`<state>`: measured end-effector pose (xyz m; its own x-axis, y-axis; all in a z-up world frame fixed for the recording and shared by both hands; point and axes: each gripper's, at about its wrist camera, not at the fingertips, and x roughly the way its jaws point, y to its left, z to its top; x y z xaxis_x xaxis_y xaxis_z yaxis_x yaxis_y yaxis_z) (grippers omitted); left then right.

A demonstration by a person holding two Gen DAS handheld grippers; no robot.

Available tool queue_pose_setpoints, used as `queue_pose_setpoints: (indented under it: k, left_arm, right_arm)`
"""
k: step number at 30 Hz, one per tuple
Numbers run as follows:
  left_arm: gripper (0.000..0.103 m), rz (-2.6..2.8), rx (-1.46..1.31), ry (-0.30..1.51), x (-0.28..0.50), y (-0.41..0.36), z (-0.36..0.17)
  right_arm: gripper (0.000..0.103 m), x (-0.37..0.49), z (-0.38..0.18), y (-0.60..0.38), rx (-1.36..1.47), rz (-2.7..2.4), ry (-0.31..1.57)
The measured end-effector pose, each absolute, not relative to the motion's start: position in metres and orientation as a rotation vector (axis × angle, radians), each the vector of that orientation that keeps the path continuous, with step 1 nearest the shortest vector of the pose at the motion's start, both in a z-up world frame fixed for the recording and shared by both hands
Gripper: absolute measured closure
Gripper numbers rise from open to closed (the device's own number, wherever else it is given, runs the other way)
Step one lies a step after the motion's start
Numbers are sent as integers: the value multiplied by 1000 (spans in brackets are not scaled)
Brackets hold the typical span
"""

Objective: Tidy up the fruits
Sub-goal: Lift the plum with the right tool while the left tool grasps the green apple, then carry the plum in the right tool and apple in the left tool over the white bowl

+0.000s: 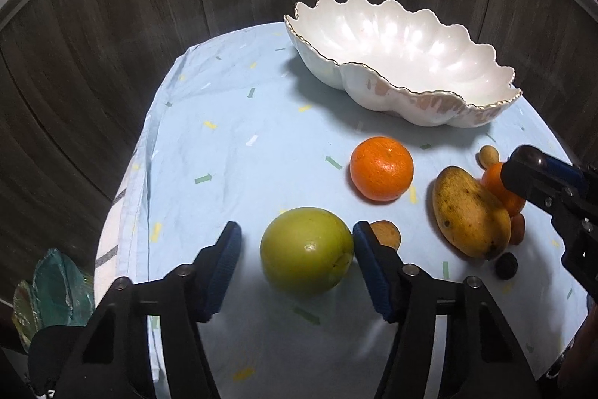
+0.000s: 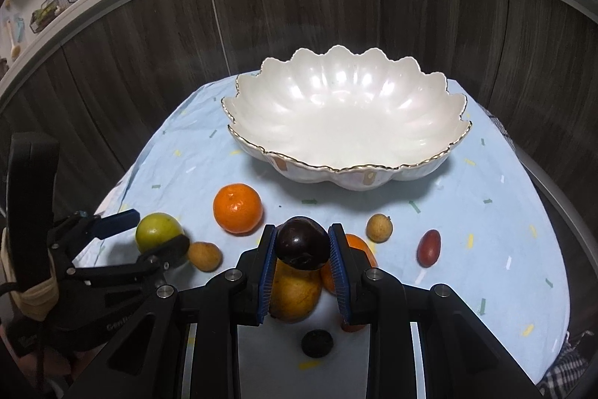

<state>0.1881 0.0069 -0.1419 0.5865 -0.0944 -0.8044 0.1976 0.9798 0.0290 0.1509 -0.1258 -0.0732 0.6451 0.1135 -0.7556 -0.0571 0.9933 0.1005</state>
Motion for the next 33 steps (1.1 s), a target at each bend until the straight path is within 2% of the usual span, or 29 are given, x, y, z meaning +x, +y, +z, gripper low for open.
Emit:
queue_pose_setpoints:
  k: [4, 6, 15, 33]
  left_arm:
    - [45, -179, 112, 922, 189, 7, -143]
    - [54, -201, 99, 924, 189, 8, -142]
    - [54, -195, 108, 906, 182, 5, -137]
    - [55, -156, 96, 841, 159, 6, -87]
  right_arm:
    - [74, 152, -75, -125, 71, 97, 868]
    - [74, 152, -75, -125, 71, 99, 866]
    - [74, 147, -69, -123, 60, 97, 843]
    - [74, 132, -36, -135, 81, 87, 780]
